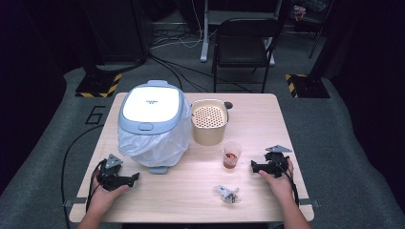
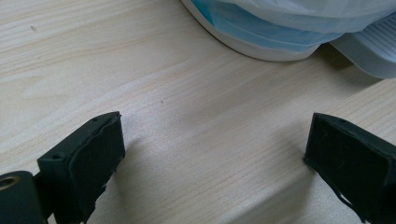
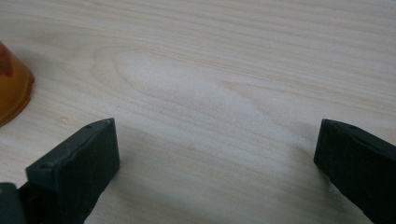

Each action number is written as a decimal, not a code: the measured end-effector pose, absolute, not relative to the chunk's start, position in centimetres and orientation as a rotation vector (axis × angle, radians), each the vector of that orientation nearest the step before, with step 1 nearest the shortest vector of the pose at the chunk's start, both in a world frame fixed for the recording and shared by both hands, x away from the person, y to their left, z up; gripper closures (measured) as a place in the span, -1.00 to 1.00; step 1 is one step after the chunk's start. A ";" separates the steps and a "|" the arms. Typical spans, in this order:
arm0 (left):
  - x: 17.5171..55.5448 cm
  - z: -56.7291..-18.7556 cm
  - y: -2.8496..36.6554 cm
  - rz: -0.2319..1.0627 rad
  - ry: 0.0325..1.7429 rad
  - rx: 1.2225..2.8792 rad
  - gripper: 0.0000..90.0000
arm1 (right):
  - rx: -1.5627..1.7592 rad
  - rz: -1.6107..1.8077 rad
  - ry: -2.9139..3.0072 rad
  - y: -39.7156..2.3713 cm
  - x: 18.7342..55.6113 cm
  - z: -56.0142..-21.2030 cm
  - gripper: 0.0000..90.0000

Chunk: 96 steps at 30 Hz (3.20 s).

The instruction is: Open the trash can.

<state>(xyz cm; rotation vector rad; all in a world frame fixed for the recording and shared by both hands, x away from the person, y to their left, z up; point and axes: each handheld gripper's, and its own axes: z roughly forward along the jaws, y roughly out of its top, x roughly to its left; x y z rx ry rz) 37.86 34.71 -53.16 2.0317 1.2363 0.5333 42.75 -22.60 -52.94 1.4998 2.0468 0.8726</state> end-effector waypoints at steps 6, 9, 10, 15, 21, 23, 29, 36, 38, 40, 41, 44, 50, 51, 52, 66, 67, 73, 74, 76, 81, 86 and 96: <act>37.7 -53.1 34.7 0.523 1.259 2.031 -0.88 | 1.482 0.883 2.064 -22.6 42.6 -52.9 -1.00; 37.7 -53.2 34.7 0.549 1.275 2.012 -0.88 | 1.471 0.887 2.074 -22.6 42.6 -52.9 -1.00; 37.7 -53.2 34.7 0.550 1.279 2.009 -0.88 | 1.465 0.881 2.078 -22.6 42.6 -52.9 -1.00; 37.5 -53.1 34.7 0.553 1.284 2.014 -0.88 | 1.477 0.883 2.070 -22.5 42.6 -52.9 -1.00; 37.0 -52.9 34.8 0.554 1.315 1.981 -0.62 | 1.460 0.906 2.065 -22.3 42.4 -52.9 -0.86; 36.8 -52.7 34.9 0.510 1.298 1.974 -0.47 | 1.456 0.906 2.067 -22.2 42.4 -52.8 -0.84; 35.4 -50.9 33.9 0.410 1.191 1.918 -0.23 | 1.437 0.905 2.067 -22.3 41.8 -52.8 -0.73; 34.0 -49.1 31.6 0.337 1.048 1.940 -0.15 | 1.455 0.910 2.051 -22.3 41.5 -52.8 -0.71; 33.8 -48.8 30.8 0.303 1.031 1.952 -0.09 | 1.451 0.911 2.050 -22.3 41.5 -52.8 -0.71; 33.8 -48.9 30.0 0.286 1.015 1.979 -0.07 | 1.454 0.910 2.047 -22.3 41.5 -52.8 -0.71; 33.9 -48.9 29.6 0.289 0.992 2.007 -0.04 | 1.454 0.909 2.047 -22.3 41.5 -52.8 -0.71; 33.9 -48.9 28.6 0.301 0.973 2.028 -0.02 | 1.451 0.909 2.054 -22.3 41.5 -52.8 -0.74; 34.4 -49.0 26.7 0.293 0.976 1.991 -0.02 | 1.442 0.915 2.077 -22.1 41.4 -52.9 -0.84; 34.4 -49.0 26.5 0.286 0.982 1.984 -0.02 | 1.439 0.915 2.082 -22.1 41.4 -52.9 -0.85; 34.7 -49.2 26.3 0.280 0.981 1.982 -0.03 | 1.438 0.915 2.083 -22.1 41.4 -52.9 -0.85; 35.9 -50.6 24.6 0.354 0.987 1.981 -0.06 | 1.423 0.905 2.092 -22.1 41.3 -52.9 -0.87; 35.9 -50.6 24.6 0.354 0.987 1.981 -0.06 | 1.423 0.905 2.092 -22.1 41.3 -52.9 -0.87; 35.8 -51.1 24.9 0.358 0.971 1.963 -0.06 | 1.423 0.906 2.093 -22.1 41.3 -52.9 -0.87; 35.8 -51.2 24.9 0.357 0.972 1.963 -0.06 | 1.423 0.906 2.093 -22.1 41.3 -52.9 -0.87; 35.8 -51.2 25.0 0.333 0.981 1.960 -0.05 | 1.423 0.906 2.093 -22.1 41.3 -52.9 -0.87; 35.7 -51.4 24.9 0.358 0.982 1.963 -0.05 | 1.422 0.906 2.093 -22.1 41.3 -52.9 -0.87; 35.9 -51.6 24.9 0.346 0.984 1.959 -0.05 | 1.415 0.904 2.102 -22.1 41.2 -52.9 -0.89; 36.1 -52.3 24.9 0.331 0.991 1.979 -0.05 | 1.405 0.914 2.120 -22.0 41.2 -52.9 -0.87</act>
